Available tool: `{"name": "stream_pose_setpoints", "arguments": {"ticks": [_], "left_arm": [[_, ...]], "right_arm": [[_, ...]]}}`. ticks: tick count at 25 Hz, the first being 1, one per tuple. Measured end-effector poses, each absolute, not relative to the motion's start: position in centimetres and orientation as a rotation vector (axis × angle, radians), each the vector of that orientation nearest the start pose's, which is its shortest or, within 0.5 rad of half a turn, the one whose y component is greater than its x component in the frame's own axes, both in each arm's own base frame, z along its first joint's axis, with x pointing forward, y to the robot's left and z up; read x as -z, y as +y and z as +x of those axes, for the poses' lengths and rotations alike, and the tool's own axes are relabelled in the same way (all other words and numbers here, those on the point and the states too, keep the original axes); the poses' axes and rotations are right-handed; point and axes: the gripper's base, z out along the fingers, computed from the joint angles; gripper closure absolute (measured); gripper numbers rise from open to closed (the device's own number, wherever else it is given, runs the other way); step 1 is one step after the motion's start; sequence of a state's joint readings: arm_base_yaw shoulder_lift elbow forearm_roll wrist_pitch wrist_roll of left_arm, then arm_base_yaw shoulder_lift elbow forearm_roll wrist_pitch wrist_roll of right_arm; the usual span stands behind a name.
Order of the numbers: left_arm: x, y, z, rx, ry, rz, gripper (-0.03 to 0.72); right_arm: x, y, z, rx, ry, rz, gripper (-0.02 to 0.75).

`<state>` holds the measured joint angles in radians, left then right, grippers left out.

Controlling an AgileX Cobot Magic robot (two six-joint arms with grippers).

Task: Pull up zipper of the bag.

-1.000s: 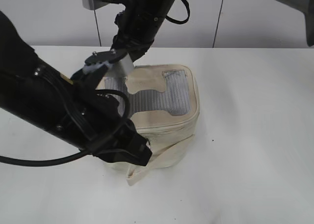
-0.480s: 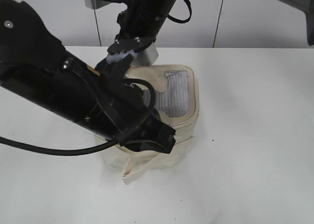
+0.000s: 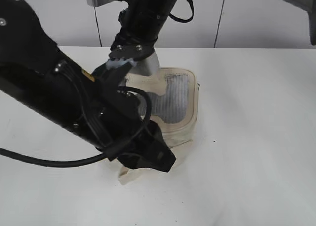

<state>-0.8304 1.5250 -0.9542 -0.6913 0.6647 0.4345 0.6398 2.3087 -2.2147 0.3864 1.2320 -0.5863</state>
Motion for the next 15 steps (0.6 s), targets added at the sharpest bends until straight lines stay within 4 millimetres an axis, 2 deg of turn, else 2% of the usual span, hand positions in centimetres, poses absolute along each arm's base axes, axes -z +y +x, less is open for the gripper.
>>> {"name": "stream_pose_setpoints", "arguments": {"ticks": [1, 3, 5, 7, 10, 15], "left_arm": [[-24.2, -24.4, 17.7, 0.840, 2.499, 1.071, 0.356], [-25.0, -23.6, 17.7, 0.815, 2.466, 1.084, 0.308], [-26.2, -22.8, 17.9, 0.801, 2.424, 1.066, 0.290], [-27.4, -21.9, 18.0, 0.794, 2.387, 1.040, 0.282], [-29.0, -20.3, 18.3, 0.783, 2.339, 0.977, 0.279], [-30.4, -17.3, 19.9, 0.733, 2.317, 0.823, 0.269]], "right_arm": [[-25.0, 32.4, 38.2, -0.554, 2.315, -1.501, 0.581], [-25.7, 32.4, 38.1, -0.575, 2.315, -1.462, 0.468], [-26.2, 32.4, 38.0, -0.582, 2.316, -1.443, 0.355], [-26.3, 32.4, 38.0, -0.586, 2.324, -1.432, 0.297], [-26.4, 32.3, 38.0, -0.579, 2.340, -1.409, 0.267], [-27.7, 30.8, 38.6, -0.400, 2.364, -1.353, 0.259]]}}
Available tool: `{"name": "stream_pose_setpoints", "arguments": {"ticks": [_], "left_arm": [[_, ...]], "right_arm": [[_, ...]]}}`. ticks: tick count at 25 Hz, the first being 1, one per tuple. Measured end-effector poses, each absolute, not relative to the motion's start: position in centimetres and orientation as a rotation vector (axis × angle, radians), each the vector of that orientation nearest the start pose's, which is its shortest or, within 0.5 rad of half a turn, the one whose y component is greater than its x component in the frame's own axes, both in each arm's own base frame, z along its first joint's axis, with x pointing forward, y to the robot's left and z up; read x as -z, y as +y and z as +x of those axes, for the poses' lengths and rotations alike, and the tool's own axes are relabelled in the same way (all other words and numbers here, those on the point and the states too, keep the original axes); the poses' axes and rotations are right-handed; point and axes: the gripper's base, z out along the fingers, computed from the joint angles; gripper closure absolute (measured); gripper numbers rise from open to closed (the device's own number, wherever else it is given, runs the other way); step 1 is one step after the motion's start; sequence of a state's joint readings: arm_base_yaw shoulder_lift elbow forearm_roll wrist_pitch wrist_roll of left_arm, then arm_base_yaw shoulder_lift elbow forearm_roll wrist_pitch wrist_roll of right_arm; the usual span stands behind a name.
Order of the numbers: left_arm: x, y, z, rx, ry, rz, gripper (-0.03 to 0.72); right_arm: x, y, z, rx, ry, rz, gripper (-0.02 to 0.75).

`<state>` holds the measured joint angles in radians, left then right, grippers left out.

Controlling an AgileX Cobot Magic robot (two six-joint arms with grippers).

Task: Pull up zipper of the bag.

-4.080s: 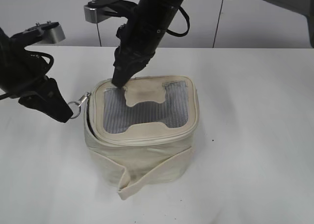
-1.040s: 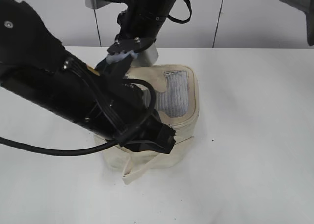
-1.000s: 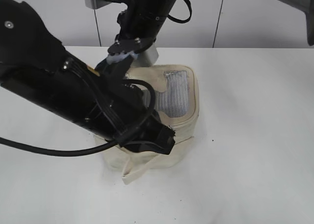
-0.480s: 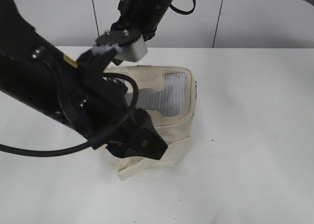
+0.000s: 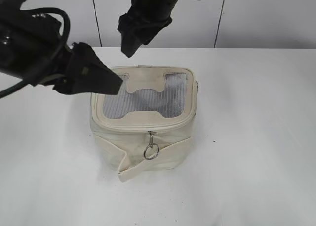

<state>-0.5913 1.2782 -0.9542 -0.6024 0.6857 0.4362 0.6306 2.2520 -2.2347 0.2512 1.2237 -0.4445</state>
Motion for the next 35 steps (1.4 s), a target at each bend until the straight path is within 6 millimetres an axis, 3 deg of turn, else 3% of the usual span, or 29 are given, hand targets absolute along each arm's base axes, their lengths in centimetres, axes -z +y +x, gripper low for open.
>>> {"name": "stream_pose_setpoints", "arguments": {"ticks": [7, 9, 10, 15, 25, 35], "left_arm": [[-29.9, -15.0, 24.1, 0.617, 2.364, 0.683, 0.244], [-29.9, -15.1, 24.9, 0.600, 2.366, 0.687, 0.244], [-30.1, -15.6, 26.4, 0.570, 2.359, 0.706, 0.244], [-30.0, -17.7, 30.6, 0.553, 2.387, 0.790, 0.244], [-30.0, -21.0, 36.3, 0.543, 2.320, 1.106, 0.244], [-27.6, -23.5, 38.4, 0.763, 2.297, 1.211, 0.244]], "right_arm": [[-30.5, 25.6, 41.0, -0.371, 2.400, -1.143, 0.258], [-31.2, 23.7, 41.9, -0.373, 2.417, -1.065, 0.258], [-31.5, 22.9, 42.2, -0.378, 2.423, -1.033, 0.258], [-32.1, 19.0, 43.1, -0.395, 2.468, -0.907, 0.316], [-30.7, 14.9, 41.6, -0.393, 2.603, -0.831, 0.363], [-29.7, 13.1, 38.5, -0.393, 2.685, -0.857, 0.363]]}}
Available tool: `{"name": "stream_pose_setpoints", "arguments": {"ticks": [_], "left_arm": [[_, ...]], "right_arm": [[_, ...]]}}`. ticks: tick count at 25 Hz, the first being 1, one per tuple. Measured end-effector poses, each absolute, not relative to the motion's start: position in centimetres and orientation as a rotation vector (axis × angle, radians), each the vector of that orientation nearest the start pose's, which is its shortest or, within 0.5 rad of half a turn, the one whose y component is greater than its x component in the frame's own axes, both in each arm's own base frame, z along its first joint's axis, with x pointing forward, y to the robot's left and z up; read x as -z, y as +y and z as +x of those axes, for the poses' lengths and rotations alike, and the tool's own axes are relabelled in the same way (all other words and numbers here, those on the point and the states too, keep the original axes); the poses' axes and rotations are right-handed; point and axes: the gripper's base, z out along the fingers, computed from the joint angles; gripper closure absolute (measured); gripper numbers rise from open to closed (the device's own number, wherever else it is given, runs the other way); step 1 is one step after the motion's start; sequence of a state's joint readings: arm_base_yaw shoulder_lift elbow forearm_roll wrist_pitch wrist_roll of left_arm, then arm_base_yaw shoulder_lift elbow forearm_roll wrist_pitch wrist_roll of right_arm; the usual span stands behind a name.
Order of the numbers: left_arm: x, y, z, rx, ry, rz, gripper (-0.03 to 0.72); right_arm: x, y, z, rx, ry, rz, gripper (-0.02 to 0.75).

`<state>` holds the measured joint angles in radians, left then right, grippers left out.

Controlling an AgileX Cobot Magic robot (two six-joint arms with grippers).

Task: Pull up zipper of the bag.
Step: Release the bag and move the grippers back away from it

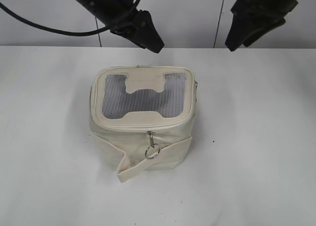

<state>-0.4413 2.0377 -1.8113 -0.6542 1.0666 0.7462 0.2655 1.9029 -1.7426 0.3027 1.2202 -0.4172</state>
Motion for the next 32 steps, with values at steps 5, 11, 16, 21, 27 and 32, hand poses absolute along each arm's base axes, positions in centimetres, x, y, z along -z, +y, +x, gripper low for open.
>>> {"name": "stream_pose_setpoints", "arguments": {"ticks": [5, 11, 16, 21, 27, 32], "left_arm": [[-26.1, -24.3, 38.8, 0.830, 2.291, 1.237, 0.244], [-23.9, -26.1, 38.2, 0.873, 2.309, 1.320, 0.244], [-22.9, -26.8, 38.1, 0.871, 2.316, 1.332, 0.244], [-22.6, -26.8, 38.3, 0.850, 2.319, 1.341, 0.244], [-22.7, -26.9, 38.9, 0.785, 2.296, 1.348, 0.243], [-25.1, -27.1, 39.5, 0.746, 2.219, 1.369, 0.241]], "right_arm": [[-29.0, 12.7, 36.9, -0.401, 2.733, -0.864, 0.363], [-28.9, 12.5, 36.2, -0.406, 2.747, -0.855, 0.363], [-29.0, 12.5, 36.1, -0.415, 2.752, -0.837, 0.363], [-29.0, 12.6, 36.1, -0.428, 2.753, -0.828, 0.363], [-29.0, 12.6, 36.1, -0.430, 2.753, -0.824, 0.363], [-29.0, 12.6, 36.1, -0.430, 2.753, -0.824, 0.363]]}}
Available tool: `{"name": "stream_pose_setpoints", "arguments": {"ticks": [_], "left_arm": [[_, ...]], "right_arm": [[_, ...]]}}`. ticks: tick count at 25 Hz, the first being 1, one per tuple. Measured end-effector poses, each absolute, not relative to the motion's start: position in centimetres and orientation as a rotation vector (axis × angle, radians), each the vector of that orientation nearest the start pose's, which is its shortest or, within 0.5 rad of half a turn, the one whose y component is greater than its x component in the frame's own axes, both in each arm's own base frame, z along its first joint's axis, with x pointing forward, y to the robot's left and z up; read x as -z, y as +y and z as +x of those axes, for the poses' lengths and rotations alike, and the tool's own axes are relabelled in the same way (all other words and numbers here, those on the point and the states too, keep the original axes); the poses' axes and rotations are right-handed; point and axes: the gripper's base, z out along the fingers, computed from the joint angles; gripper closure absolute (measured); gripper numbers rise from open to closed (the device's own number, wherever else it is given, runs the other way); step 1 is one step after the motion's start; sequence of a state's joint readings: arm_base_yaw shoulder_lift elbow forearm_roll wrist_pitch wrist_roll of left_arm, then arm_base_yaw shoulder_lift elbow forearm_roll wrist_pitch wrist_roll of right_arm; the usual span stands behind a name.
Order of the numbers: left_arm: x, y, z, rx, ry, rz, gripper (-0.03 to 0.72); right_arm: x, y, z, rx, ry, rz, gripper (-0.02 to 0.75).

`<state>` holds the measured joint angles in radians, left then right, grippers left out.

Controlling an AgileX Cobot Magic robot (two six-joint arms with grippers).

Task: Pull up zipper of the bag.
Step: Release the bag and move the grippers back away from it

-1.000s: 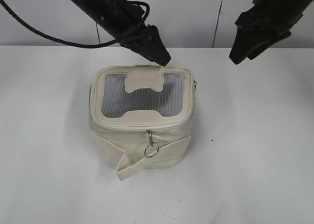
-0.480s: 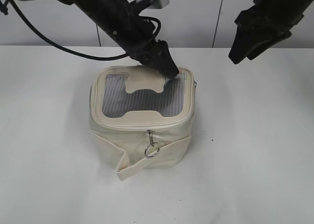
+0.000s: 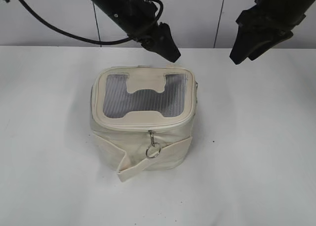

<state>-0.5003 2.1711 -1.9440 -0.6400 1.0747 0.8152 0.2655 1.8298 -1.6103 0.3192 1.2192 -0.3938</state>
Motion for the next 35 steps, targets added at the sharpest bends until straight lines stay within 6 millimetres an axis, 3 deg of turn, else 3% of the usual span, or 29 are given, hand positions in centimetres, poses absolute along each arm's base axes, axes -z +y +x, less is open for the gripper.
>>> {"name": "stream_pose_setpoints", "arguments": {"ticks": [4, 10, 14, 16, 22, 23, 30, 35], "left_arm": [[-25.5, -27.0, 39.4, 0.750, 2.222, 1.404, 0.196], [-22.6, -27.1, 39.6, 0.771, 2.308, 1.466, 0.148], [-22.5, -27.2, 39.6, 0.780, 2.315, 1.462, 0.156], [-22.5, -27.2, 39.5, 0.793, 2.320, 1.469, 0.217], [-22.5, -27.2, 39.2, 0.824, 2.330, 1.485, 0.603], [-22.4, -27.2, 39.2, 0.826, 2.332, 1.487, 0.638], [-22.4, -27.2, 39.2, 0.826, 2.333, 1.487, 0.643], [-22.4, -27.2, 39.2, 0.827, 2.333, 1.486, 0.643]], "right_arm": [[-29.1, 12.6, 36.1, -0.430, 2.752, -0.824, 0.363], [-29.1, 12.6, 36.1, -0.431, 2.752, -0.824, 0.363], [-29.1, 12.6, 36.1, -0.431, 2.752, -0.824, 0.363], [-29.1, 12.6, 36.1, -0.432, 2.752, -0.823, 0.363], [-29.1, 12.6, 36.1, -0.432, 2.752, -0.823, 0.363], [-29.1, 12.6, 36.1, -0.432, 2.752, -0.823, 0.363], [-29.1, 12.5, 36.1, -0.437, 2.747, -0.831, 0.363], [-28.6, 10.8, 35.6, -0.439, 2.770, -0.802, 0.363]]}}
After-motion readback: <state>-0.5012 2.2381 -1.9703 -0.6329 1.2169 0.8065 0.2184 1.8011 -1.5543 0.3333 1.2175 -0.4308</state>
